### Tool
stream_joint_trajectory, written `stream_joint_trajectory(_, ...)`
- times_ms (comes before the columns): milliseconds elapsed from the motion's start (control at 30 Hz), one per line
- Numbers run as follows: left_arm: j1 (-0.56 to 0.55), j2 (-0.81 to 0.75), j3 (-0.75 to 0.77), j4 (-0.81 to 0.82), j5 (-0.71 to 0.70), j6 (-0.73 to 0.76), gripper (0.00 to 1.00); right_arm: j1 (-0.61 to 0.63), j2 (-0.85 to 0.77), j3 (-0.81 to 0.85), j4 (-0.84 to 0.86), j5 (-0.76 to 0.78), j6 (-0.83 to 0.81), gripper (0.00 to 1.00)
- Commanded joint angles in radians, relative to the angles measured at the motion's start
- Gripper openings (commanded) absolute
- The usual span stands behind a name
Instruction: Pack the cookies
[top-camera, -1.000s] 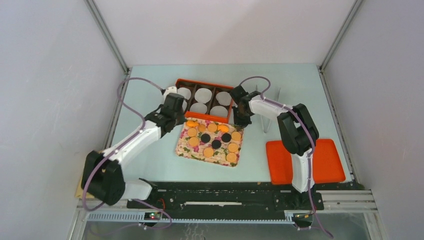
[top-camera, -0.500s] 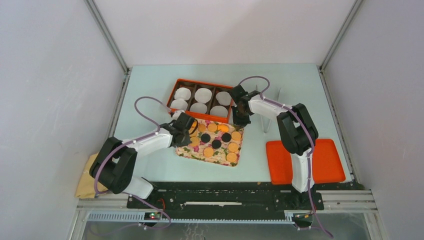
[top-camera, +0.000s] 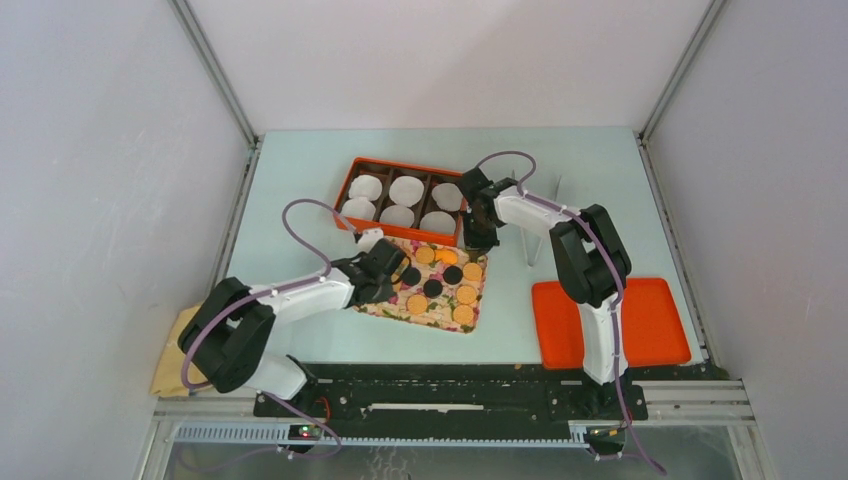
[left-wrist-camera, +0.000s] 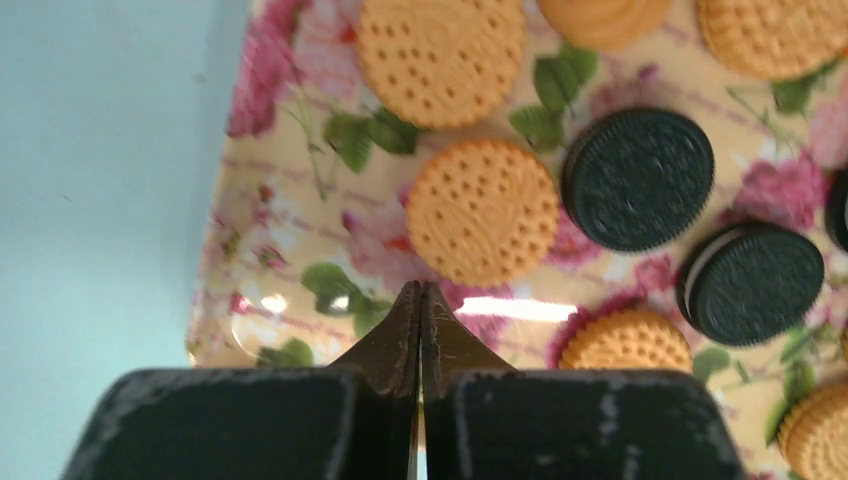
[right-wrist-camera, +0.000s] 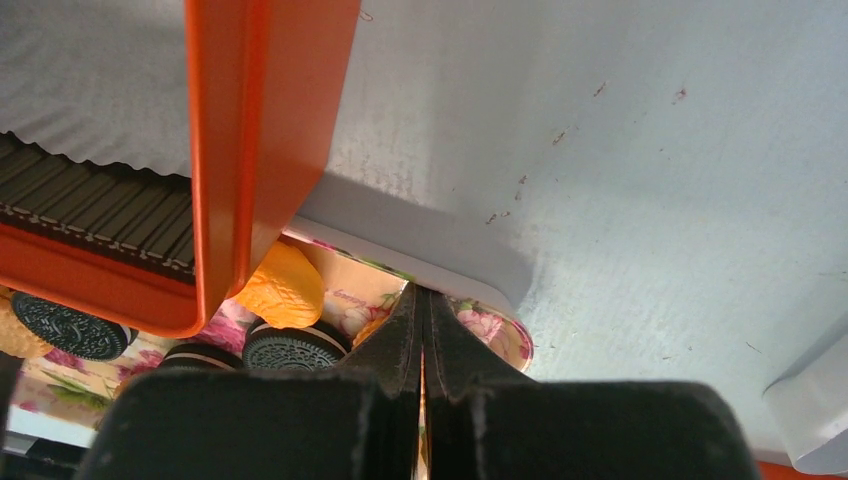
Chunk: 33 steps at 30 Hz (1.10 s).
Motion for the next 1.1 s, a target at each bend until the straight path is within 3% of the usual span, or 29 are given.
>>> stream_joint_trajectory(0,-0.090,0.017,-0.096,-0.202,0.086,-0.111,0.00,-0.018,0.035,0.031,0.034,0.014,-0.019,0.00)
stream_joint_trajectory(267,-0.188,-0.121,-0.098,-0.367,0.047,-0.199,0.00,0.005,-0.045,-0.016,0.043,0.018,-0.022,0.00)
stream_joint_trajectory(433,-0.185,-0.174,0.134,-0.519,-0.180,-0.152,0.01,0.038,-0.138,-0.017,0.022,0.070,-0.016,0.00)
stream_joint_trajectory(667,-0.105,-0.051,0.490,-0.504,-0.227,0.000,0.01,0.072,-0.244,0.070,-0.015,0.146,-0.029,0.00)
stream_joint_trajectory(867,-0.038,0.049,0.652,-0.472,-0.238,0.091,0.00,0.077,-0.093,0.314,-0.097,0.125,-0.057,0.00)
stream_joint_trajectory(1067,-0.011,0.058,0.650,-0.434,-0.238,0.139,0.00,0.090,0.100,0.535,-0.157,0.072,-0.049,0.00)
